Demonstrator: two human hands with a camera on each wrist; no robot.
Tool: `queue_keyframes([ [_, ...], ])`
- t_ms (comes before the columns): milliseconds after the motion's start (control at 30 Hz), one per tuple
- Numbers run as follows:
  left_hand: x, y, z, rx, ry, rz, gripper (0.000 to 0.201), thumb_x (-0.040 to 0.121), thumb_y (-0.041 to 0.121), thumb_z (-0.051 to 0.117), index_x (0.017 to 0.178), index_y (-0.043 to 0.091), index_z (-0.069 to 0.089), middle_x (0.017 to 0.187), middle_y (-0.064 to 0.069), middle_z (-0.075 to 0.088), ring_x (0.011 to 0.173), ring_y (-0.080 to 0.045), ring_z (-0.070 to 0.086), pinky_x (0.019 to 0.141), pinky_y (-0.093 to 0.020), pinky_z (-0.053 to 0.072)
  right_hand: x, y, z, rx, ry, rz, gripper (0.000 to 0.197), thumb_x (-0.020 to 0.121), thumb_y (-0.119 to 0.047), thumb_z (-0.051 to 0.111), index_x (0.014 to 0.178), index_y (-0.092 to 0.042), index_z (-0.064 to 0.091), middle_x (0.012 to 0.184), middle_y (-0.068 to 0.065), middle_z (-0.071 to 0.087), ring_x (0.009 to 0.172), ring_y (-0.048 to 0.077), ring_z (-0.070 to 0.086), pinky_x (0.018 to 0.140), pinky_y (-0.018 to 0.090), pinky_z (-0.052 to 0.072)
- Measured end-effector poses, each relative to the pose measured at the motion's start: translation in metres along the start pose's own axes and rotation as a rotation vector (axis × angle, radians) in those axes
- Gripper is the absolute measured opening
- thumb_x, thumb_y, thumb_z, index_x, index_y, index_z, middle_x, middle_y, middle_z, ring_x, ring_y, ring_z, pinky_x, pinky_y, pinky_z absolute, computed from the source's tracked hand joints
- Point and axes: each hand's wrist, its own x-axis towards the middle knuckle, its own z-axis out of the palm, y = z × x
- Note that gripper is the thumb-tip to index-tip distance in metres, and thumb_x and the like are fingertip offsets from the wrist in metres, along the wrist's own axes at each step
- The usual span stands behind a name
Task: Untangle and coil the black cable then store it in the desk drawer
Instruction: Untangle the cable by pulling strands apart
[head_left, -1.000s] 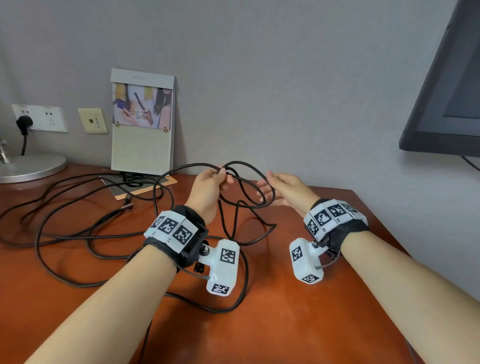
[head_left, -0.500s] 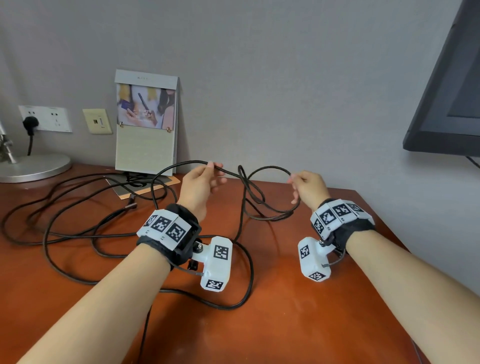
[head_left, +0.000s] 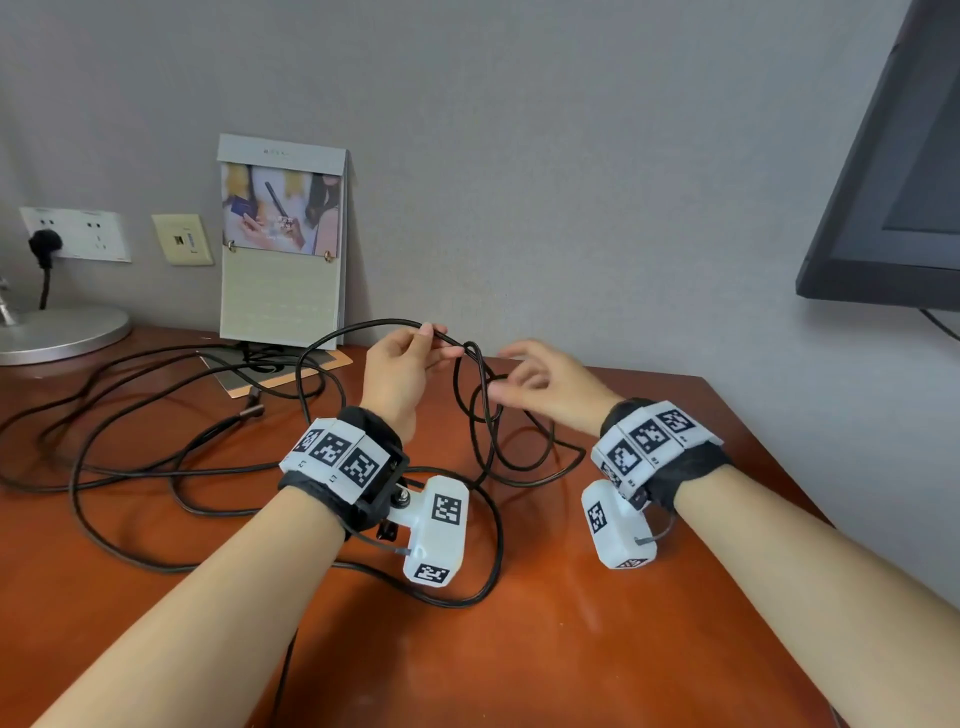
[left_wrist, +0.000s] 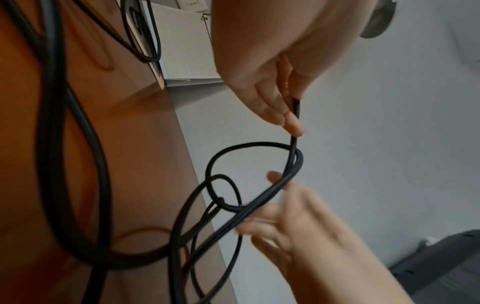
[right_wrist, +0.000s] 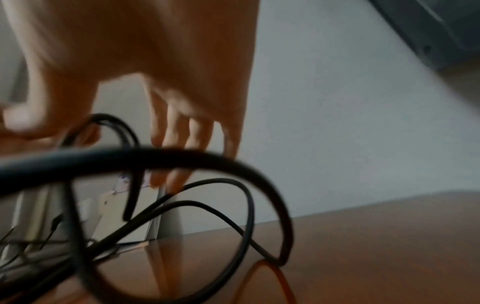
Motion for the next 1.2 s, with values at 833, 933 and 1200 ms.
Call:
queue_keyframes([
  [833,0.021,0.006,-0.014,-0.17,0.208,0.021,0.029,0.103,0.011,0.029,0.081,0.012,0.048,0.071,0.002,0.059,0.059,-0.003,0.066,0.069,-0.016,0.052,0.007,0.084,-0.049,-0.335,0.434,0.704,0.038,0.102,-0.022,0.033,0.118,0.005,0.054,0.122,0.025,0.057,0.112,0.037,0.054,0.08,0.034,0.04],
  [933,0.02,0.001,-0.005,-0.106,0.152,0.031,0.029,0.103,0.011,0.029,0.082,0.013,0.049,0.068,0.001,0.062,0.058,-0.002,0.066,0.068,-0.014,0.051,0.014,0.073,-0.042,-0.33,0.379,0.598,0.036,0.101,-0.022,0.035,0.121,0.002,0.053,0.124,0.023,0.056,0.114,0.037,0.053,0.088,0.036,0.042],
  [1200,0.019,0.001,0.013,0.0,0.07,0.04,0.028,0.103,0.011,0.031,0.081,0.013,0.049,0.071,-0.001,0.061,0.061,-0.004,0.066,0.067,-0.016,0.05,0.033,-0.02,-0.005,0.036,0.256,0.106,0.04,0.096,-0.028,0.048,0.131,-0.009,0.05,0.132,0.008,0.055,0.122,0.021,0.051,0.105,0.034,0.038],
])
